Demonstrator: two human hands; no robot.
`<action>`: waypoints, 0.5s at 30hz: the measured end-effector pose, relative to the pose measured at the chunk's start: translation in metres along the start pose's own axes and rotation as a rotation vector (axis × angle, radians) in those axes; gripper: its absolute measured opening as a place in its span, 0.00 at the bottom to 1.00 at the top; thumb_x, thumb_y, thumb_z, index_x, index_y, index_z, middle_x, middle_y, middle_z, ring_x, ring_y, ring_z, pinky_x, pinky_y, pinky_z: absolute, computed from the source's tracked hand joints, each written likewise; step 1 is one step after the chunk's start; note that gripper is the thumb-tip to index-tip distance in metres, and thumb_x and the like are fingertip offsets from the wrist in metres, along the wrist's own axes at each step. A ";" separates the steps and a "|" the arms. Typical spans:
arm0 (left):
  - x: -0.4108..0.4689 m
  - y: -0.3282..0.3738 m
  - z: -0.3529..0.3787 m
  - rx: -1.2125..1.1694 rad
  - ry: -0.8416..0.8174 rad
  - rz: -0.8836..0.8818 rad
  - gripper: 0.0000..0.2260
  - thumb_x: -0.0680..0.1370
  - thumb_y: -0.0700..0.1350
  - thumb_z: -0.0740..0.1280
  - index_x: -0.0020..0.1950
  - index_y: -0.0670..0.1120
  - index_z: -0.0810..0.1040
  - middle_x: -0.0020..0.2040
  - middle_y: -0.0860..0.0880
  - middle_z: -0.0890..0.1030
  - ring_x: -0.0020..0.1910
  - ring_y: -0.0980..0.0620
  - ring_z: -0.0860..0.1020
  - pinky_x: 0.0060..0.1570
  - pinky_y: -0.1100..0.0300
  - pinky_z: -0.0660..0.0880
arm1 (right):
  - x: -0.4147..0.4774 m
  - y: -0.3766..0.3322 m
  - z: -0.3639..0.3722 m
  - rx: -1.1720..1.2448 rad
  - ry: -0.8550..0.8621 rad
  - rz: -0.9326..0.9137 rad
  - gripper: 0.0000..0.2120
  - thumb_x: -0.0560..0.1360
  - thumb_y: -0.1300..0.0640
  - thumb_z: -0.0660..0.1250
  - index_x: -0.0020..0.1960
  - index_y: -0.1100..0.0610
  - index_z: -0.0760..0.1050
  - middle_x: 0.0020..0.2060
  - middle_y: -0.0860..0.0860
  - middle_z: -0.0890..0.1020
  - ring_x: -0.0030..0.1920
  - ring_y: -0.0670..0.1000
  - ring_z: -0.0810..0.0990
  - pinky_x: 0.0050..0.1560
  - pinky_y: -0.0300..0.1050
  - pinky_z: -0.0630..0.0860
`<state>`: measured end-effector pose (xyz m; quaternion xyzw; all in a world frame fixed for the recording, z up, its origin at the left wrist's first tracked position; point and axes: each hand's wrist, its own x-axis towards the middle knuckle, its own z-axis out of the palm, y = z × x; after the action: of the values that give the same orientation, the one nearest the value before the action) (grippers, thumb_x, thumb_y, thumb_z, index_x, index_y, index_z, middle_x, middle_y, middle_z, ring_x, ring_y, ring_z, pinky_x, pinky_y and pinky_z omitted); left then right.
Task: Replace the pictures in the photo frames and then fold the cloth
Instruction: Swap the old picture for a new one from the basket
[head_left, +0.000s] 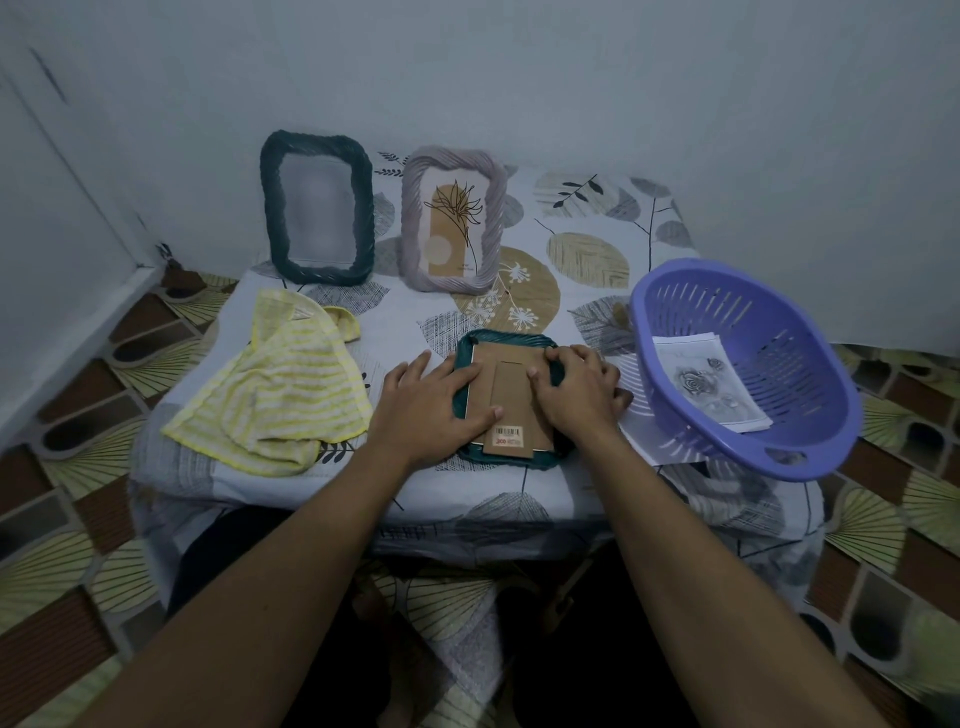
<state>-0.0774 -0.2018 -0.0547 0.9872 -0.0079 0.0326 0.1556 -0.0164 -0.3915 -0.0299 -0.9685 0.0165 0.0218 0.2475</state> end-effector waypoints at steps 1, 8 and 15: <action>0.000 0.000 0.000 0.000 -0.001 -0.001 0.35 0.74 0.75 0.52 0.78 0.61 0.61 0.79 0.51 0.62 0.79 0.44 0.56 0.74 0.44 0.52 | 0.000 0.000 -0.001 -0.011 -0.009 -0.007 0.20 0.79 0.39 0.60 0.68 0.44 0.71 0.74 0.49 0.65 0.74 0.58 0.58 0.71 0.63 0.54; 0.000 0.000 -0.001 -0.003 -0.003 0.000 0.35 0.74 0.75 0.51 0.78 0.61 0.61 0.79 0.51 0.62 0.78 0.44 0.56 0.74 0.44 0.52 | 0.001 0.001 -0.006 -0.044 -0.047 -0.022 0.21 0.79 0.38 0.59 0.69 0.43 0.70 0.73 0.51 0.66 0.73 0.59 0.59 0.71 0.63 0.55; 0.000 0.001 -0.003 -0.017 -0.004 -0.005 0.36 0.74 0.75 0.51 0.78 0.60 0.62 0.79 0.51 0.62 0.78 0.44 0.56 0.74 0.44 0.52 | -0.003 0.000 -0.005 0.151 0.001 0.027 0.21 0.81 0.46 0.57 0.72 0.50 0.68 0.73 0.52 0.67 0.73 0.57 0.61 0.71 0.61 0.53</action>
<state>-0.0779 -0.2014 -0.0518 0.9860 -0.0061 0.0300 0.1639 -0.0196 -0.3940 -0.0254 -0.9468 0.0313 0.0236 0.3193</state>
